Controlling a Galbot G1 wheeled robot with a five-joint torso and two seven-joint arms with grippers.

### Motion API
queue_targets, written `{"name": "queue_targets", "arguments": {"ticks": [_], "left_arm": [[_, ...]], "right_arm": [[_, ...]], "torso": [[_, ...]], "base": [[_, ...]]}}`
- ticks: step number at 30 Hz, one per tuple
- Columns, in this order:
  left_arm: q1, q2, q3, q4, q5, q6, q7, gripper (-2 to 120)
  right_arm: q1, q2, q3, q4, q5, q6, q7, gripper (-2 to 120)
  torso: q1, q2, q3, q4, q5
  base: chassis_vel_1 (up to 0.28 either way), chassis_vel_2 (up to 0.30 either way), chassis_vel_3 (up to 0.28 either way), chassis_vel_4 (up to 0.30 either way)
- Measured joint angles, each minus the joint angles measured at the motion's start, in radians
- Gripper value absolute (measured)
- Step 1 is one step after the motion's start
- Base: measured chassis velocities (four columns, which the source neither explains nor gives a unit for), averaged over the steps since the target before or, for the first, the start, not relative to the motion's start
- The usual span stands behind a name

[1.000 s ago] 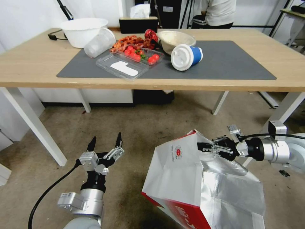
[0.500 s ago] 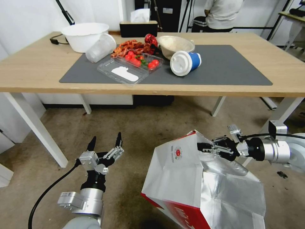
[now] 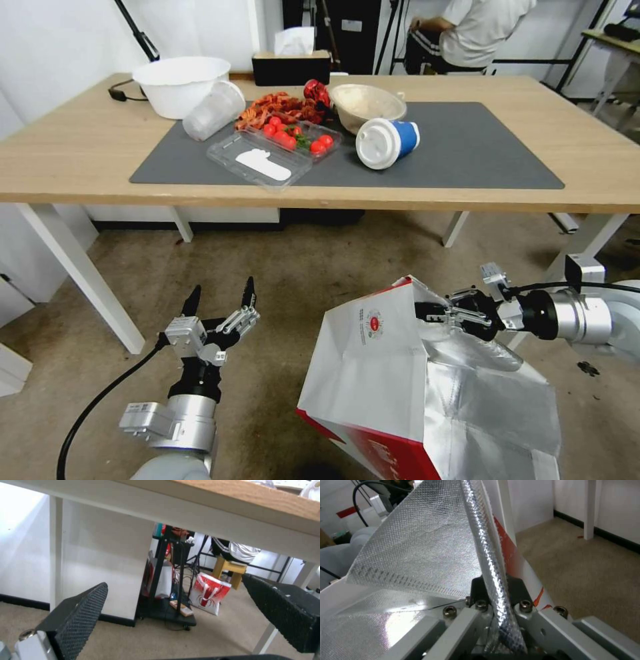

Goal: Pick up the food delivery bag from the floor and place it on the table.

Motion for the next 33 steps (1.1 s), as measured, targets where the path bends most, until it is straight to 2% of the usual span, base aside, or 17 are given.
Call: {"name": "queue_targets", "arguments": {"ticks": [33], "left_arm": [[0.001,-0.007,-0.004,-0.008,0.006,0.0,0.005,100]], "right_arm": [[-0.004,-0.007,0.003,0.009,-0.001,-0.002,-0.007,0]], "torso": [[0.046,0.132,0.086,0.0,0.0]], "base": [[0.0,0.0,0.0,0.0]]}}
